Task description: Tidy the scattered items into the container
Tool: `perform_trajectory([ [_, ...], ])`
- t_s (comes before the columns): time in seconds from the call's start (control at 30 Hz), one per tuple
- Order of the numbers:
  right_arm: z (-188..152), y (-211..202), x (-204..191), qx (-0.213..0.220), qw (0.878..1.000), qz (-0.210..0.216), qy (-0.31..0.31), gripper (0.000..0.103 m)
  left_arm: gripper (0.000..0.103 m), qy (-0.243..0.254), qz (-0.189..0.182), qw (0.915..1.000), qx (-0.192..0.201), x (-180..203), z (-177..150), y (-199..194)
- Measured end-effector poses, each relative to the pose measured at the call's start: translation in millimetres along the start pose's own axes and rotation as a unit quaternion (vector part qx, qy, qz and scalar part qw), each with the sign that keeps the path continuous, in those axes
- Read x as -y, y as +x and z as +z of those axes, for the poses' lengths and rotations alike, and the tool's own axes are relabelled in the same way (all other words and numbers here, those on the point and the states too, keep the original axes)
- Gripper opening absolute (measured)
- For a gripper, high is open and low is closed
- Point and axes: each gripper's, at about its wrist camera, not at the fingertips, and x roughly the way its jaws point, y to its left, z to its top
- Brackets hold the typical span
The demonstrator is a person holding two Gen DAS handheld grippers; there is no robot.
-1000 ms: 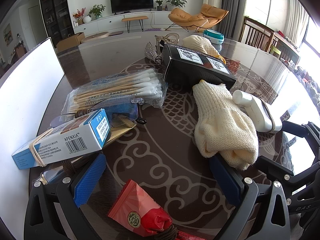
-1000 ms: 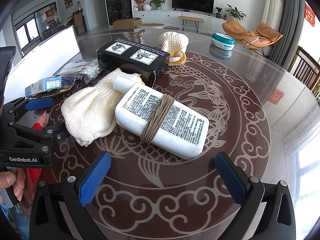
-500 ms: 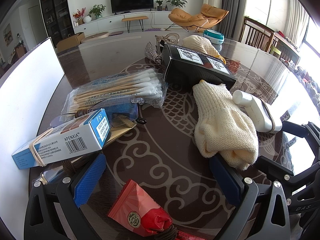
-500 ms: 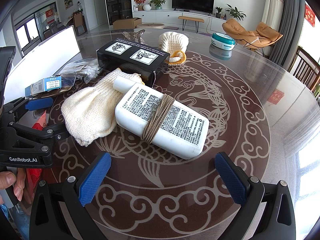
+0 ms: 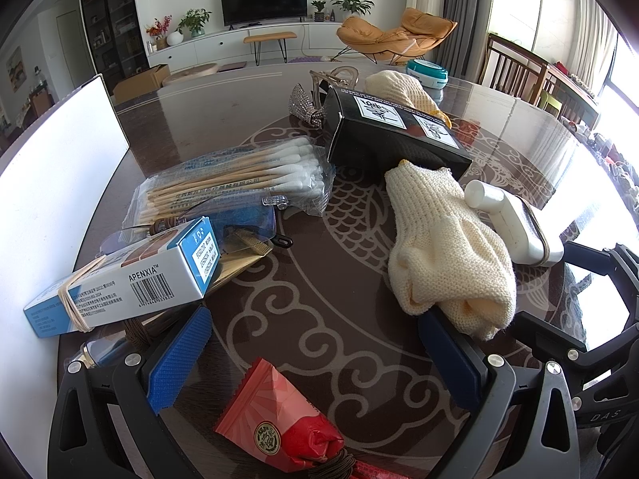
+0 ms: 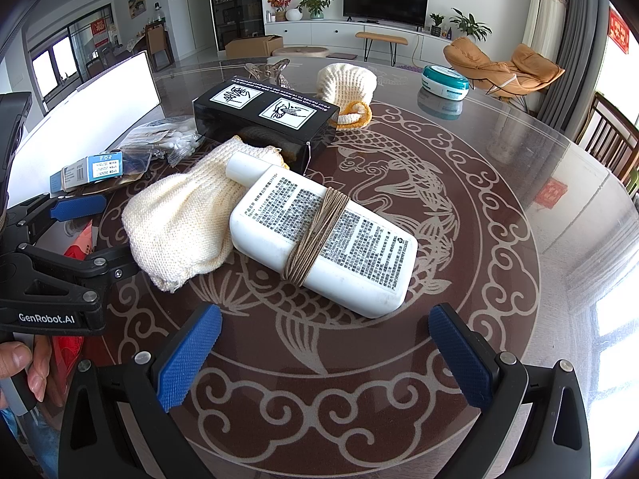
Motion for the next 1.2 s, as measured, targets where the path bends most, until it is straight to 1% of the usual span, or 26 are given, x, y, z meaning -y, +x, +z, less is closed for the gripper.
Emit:
perform_trajectory([
  [0.4,0.1,0.1,0.0,0.0,1.0,0.0,0.0,0.103,0.103,-0.008,0.005,1.0,0.003,-3.1,-4.8,-8.5],
  [1.2,0.3,0.3,0.0,0.0,1.0,0.0,0.0,0.103,0.103,-0.007,0.006,0.9999,0.004,-2.5,-5.8,-6.7],
])
